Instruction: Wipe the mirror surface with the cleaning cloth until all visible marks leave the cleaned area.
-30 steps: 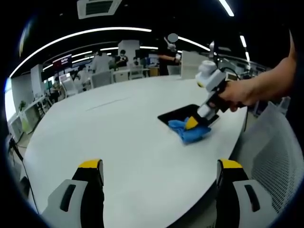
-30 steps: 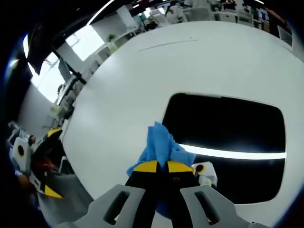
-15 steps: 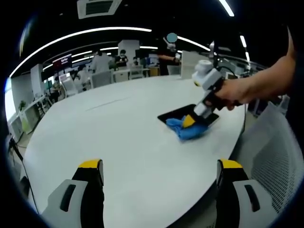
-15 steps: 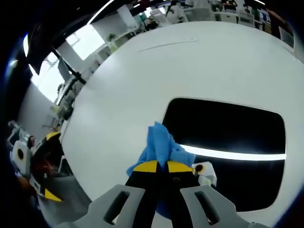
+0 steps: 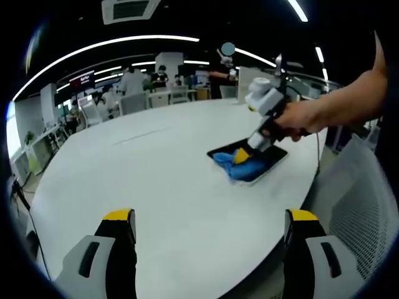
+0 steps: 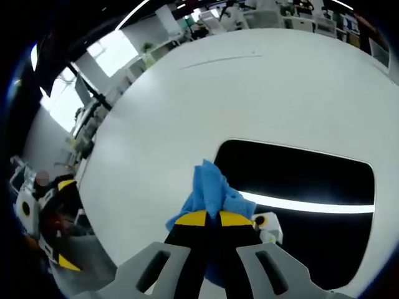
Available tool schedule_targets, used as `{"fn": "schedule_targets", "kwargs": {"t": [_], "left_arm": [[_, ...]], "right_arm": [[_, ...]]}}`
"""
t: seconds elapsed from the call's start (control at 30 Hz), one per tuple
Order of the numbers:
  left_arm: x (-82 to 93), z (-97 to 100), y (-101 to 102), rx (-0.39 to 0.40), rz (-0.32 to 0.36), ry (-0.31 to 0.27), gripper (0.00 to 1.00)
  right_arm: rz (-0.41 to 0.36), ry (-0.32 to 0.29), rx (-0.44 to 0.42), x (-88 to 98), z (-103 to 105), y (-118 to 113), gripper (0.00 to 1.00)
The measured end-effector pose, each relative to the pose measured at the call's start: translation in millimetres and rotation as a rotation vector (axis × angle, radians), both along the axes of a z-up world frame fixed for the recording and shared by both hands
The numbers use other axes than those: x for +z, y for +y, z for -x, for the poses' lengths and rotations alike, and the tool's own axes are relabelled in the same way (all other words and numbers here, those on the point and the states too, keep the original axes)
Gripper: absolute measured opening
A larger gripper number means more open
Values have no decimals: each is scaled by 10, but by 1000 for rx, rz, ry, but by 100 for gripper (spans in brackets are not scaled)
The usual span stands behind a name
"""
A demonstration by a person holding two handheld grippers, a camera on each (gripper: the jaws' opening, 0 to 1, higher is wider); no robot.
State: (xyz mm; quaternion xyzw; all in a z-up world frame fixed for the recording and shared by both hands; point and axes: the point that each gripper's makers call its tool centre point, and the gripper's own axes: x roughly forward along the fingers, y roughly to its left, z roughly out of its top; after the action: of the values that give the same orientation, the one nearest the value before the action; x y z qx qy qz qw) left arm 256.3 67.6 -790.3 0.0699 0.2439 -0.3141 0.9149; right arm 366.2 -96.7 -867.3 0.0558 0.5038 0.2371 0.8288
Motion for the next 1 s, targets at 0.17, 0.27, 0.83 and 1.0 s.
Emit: {"fn": "schedule_targets", "kwargs": {"t": [0.17, 0.27, 0.83, 1.0], "left_arm": [[3, -4, 6, 4, 1, -2, 99], [-1, -2, 5, 3, -1, -1, 99], [-8, -3, 8, 7, -2, 2, 99], [-5, -4, 14, 8, 0, 1, 99]], "right_arm": [[-2, 3, 3, -1, -43, -1, 0], [1, 2, 7, -1, -80, 0, 0], [23, -2, 20, -1, -348, -23, 0], [35, -5, 27, 2, -399, -14, 0]]}}
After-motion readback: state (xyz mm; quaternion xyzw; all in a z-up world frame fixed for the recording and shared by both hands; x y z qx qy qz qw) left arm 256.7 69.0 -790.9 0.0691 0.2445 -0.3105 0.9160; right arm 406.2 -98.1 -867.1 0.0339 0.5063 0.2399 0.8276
